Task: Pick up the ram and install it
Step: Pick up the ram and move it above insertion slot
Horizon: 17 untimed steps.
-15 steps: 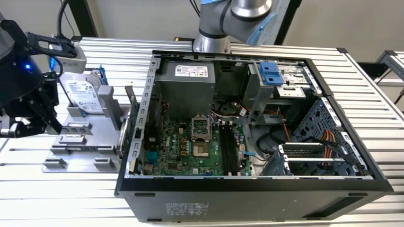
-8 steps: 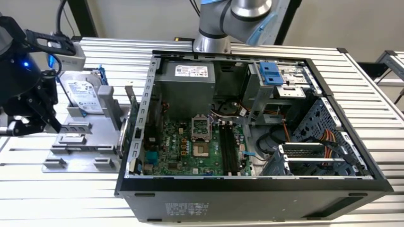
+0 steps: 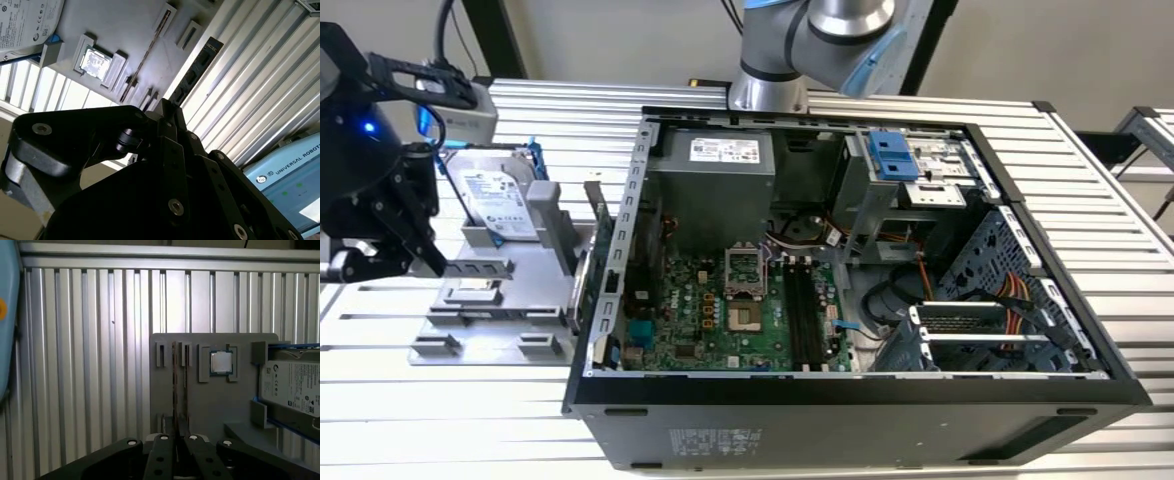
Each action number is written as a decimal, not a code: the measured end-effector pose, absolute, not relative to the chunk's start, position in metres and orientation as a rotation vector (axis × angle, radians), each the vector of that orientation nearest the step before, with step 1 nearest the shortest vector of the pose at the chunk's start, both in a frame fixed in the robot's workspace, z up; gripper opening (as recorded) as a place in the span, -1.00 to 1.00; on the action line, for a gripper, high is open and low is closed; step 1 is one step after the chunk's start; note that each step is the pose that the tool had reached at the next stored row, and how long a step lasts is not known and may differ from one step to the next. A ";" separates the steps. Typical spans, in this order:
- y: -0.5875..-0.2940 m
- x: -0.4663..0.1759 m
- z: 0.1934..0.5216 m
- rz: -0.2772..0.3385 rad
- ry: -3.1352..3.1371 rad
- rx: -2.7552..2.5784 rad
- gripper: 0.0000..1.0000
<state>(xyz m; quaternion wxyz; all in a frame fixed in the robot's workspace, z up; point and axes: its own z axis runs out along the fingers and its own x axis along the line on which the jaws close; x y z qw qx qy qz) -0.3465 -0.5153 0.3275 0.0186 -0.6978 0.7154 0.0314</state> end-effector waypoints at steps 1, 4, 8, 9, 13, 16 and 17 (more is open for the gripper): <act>-0.515 -0.347 0.328 0.098 2.221 -2.166 -1.00; -0.515 -0.347 0.330 0.098 2.221 -2.167 -1.00; -0.515 -0.347 0.332 0.098 2.221 -2.167 -1.00; -0.515 -0.347 0.333 0.098 2.221 -2.167 -1.00; -0.515 -0.347 0.335 0.098 2.221 -2.167 -1.00; -0.515 -0.347 0.337 0.098 2.221 -2.167 -1.00; -0.515 -0.347 0.338 0.098 2.221 -2.167 -1.00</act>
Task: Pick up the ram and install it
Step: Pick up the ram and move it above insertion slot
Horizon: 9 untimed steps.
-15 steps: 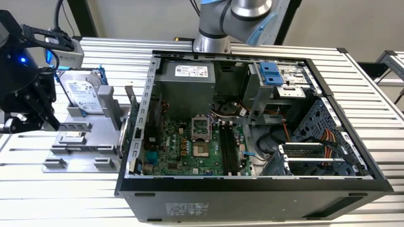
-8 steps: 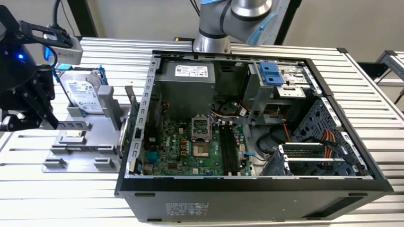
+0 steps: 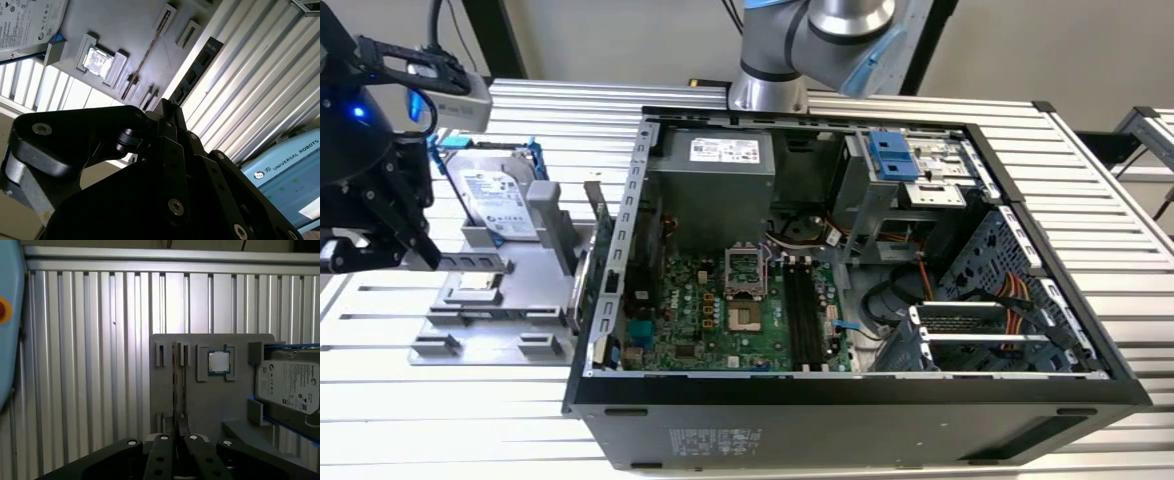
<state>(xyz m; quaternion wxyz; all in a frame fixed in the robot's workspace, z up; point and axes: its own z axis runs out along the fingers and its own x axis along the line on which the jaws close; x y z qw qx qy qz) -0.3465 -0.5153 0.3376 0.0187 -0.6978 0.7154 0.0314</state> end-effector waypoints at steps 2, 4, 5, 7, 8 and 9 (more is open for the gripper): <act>-0.515 -0.347 0.339 0.098 2.221 -2.167 -1.00; -0.515 -0.347 0.340 0.098 2.221 -2.167 -1.00; -0.515 -0.347 0.341 0.098 2.221 -2.167 -1.00; -0.515 -0.347 0.342 0.098 2.221 -2.166 -1.00; -0.515 -0.347 0.343 0.098 2.221 -2.167 -1.00; -0.515 -0.347 0.344 0.098 2.221 -2.167 -1.00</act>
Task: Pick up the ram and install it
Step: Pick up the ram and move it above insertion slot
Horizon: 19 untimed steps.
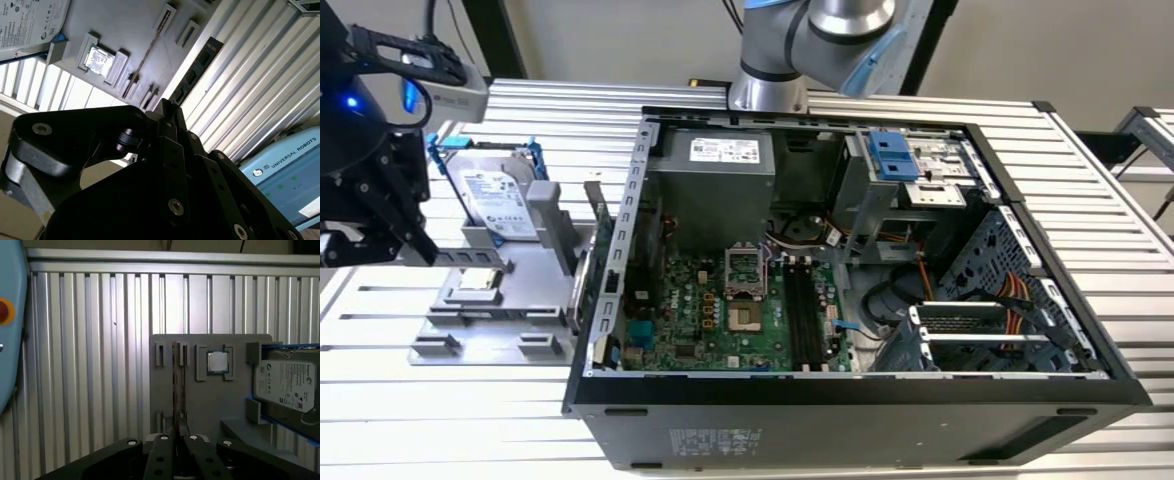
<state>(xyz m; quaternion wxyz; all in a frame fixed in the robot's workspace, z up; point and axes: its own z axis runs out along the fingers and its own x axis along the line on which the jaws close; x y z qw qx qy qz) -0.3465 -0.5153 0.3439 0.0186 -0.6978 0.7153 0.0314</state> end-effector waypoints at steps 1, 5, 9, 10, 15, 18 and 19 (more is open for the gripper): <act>-0.515 -0.347 0.345 0.098 2.221 -2.167 -1.00; -0.515 -0.347 0.347 0.098 2.221 -2.167 -1.00; -0.515 -0.347 0.349 0.098 2.221 -2.167 -1.00; -0.515 -0.347 0.350 0.098 2.221 -2.167 -1.00; -0.515 -0.347 0.353 0.098 2.221 -2.167 -1.00; -0.515 -0.347 0.354 0.098 2.221 -2.167 -1.00; -0.515 -0.347 0.355 0.098 2.221 -2.167 -1.00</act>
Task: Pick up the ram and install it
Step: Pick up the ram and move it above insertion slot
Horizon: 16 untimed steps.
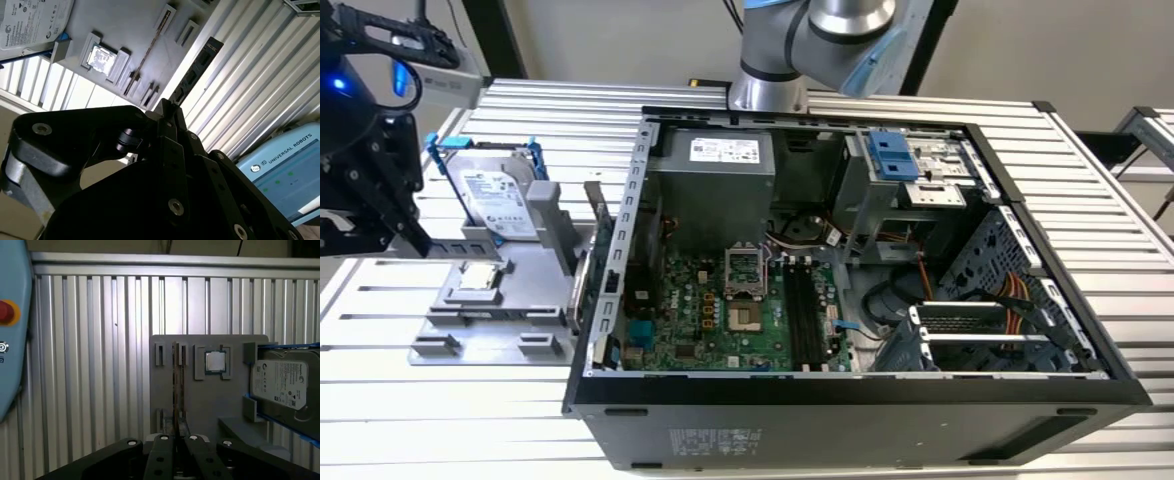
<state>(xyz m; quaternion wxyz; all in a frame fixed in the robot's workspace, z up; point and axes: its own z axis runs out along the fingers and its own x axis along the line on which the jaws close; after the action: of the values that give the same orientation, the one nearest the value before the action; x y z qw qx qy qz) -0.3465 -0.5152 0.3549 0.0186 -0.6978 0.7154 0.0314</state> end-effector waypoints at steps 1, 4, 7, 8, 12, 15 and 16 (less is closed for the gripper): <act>-0.515 -0.347 0.356 0.098 2.221 -2.167 -1.00; -0.515 -0.347 0.360 0.097 2.221 -2.167 -1.00; -0.515 -0.346 0.364 0.098 2.221 -2.167 -1.00; -0.515 -0.346 0.365 0.097 2.221 -2.167 -1.00; -0.515 -0.347 0.370 0.098 2.221 -2.167 -1.00; -0.515 -0.347 0.373 0.098 2.221 -2.167 -1.00; -0.515 -0.347 0.374 0.098 2.221 -2.167 -1.00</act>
<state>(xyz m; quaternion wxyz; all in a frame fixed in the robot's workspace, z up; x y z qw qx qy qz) -0.3466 -0.5153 0.3740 0.0187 -0.6978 0.7154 0.0314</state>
